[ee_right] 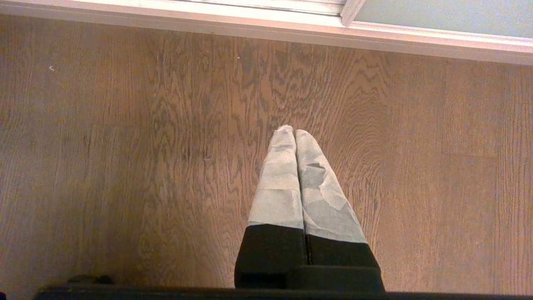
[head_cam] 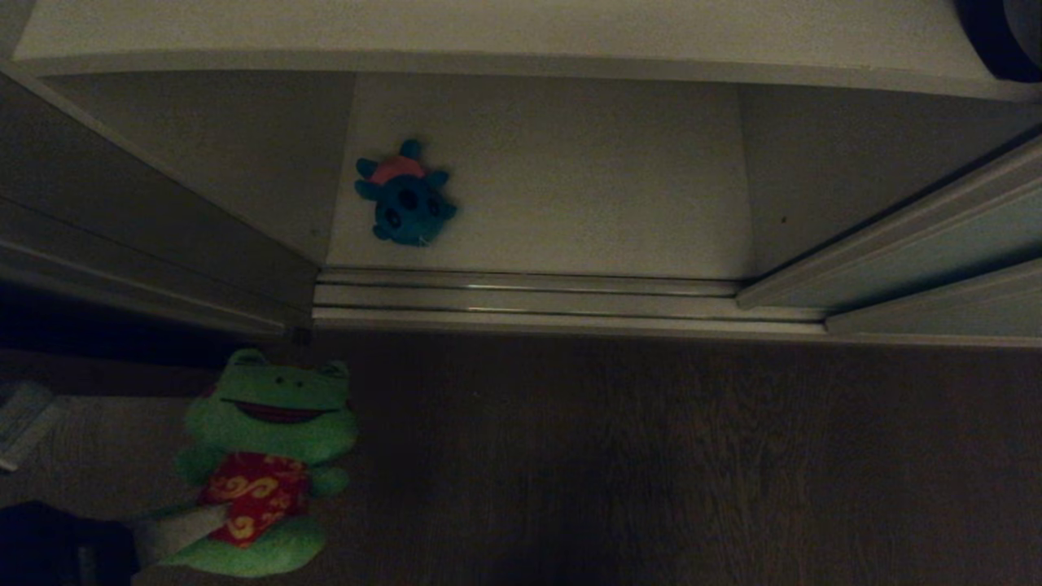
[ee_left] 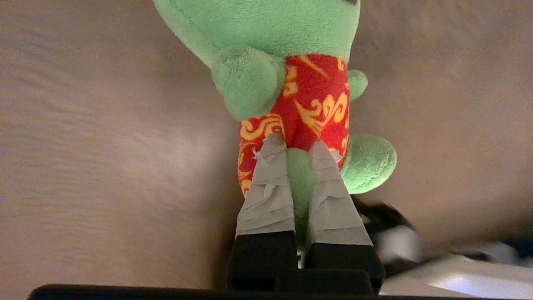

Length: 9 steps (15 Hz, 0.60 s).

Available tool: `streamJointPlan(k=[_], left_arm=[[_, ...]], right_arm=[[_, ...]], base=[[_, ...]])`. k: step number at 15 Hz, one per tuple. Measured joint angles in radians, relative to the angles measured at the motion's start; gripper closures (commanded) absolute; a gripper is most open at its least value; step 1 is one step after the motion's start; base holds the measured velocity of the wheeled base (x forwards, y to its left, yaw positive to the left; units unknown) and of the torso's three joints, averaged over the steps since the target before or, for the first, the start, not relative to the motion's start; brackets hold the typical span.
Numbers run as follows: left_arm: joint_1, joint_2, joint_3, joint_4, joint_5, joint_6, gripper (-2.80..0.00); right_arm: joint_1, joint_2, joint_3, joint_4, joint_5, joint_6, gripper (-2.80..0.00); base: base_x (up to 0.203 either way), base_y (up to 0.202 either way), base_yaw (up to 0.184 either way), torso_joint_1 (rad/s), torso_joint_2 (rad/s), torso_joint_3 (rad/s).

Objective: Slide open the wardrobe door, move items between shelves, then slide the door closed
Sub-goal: Place the green doll on the lower shelf

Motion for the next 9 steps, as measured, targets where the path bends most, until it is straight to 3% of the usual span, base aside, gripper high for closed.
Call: streamJointPlan(k=[4,9], left_arm=[[-0.071,0.359,-0.133,-0.070,-0.077,-0.023,0.00],[-0.214,0.700,-0.439,-0.220,-0.040,-0.135,0.00]], right_arm=[[0.000,0.000,0.000,0.000,0.000,0.000,0.00],[0.000,0.000,0.000,0.000,0.000,0.000,0.00]], base=[[0.000,0.000,0.000,0.000,0.00,0.000],[0.000,0.000,0.000,0.000,0.00,0.000]])
